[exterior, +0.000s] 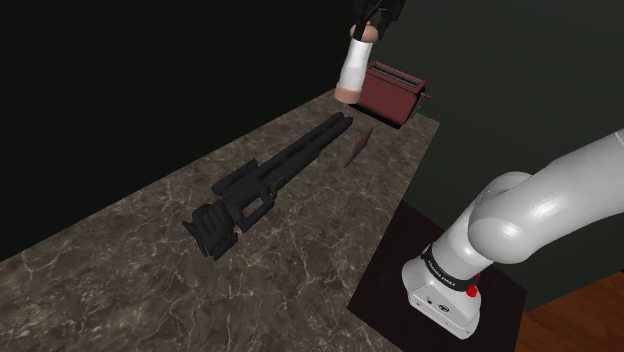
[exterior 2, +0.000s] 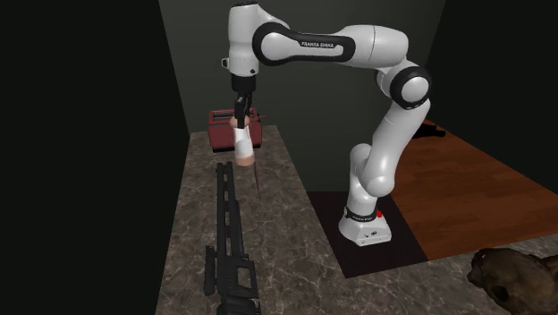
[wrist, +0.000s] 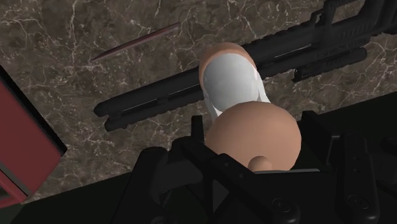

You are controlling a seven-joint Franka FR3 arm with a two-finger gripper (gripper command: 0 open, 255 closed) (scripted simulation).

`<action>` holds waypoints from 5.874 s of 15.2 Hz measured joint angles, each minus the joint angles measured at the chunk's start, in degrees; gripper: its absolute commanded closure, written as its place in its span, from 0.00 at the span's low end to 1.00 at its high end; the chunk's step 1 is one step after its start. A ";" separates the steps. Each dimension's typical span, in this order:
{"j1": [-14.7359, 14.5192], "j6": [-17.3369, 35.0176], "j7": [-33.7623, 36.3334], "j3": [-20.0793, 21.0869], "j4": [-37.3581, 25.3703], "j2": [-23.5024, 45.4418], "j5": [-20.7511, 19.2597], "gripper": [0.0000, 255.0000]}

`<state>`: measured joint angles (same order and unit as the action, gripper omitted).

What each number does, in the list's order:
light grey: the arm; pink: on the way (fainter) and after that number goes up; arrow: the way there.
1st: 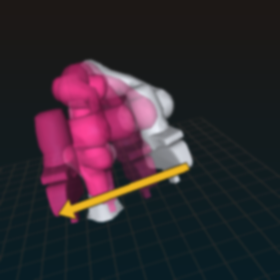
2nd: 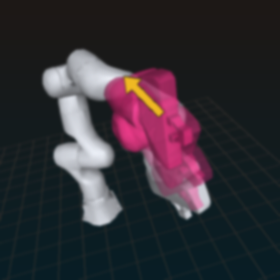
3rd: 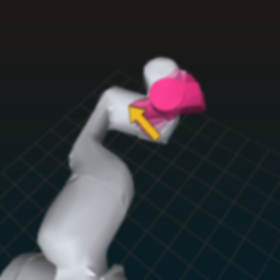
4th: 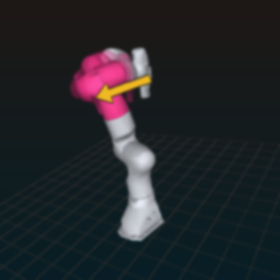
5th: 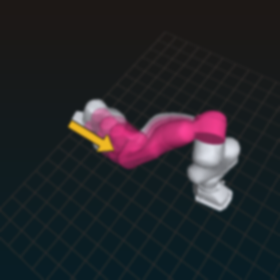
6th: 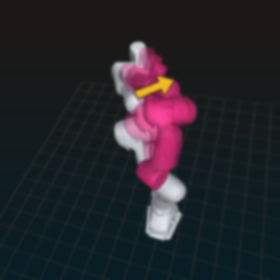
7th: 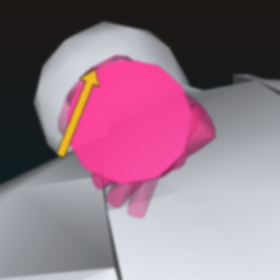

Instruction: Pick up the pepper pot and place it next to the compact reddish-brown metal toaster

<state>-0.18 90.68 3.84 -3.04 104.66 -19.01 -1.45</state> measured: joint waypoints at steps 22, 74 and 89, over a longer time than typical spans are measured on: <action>13.12 -4.82 -31.82 -19.56 -30.43 26.75 6.74 1.00; 15.61 29.89 -39.88 -20.46 -1.07 33.10 10.85 1.00; 15.67 32.04 -40.27 -20.27 0.25 33.98 11.41 0.00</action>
<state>15.50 122.72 -36.43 -23.31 104.91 14.96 9.97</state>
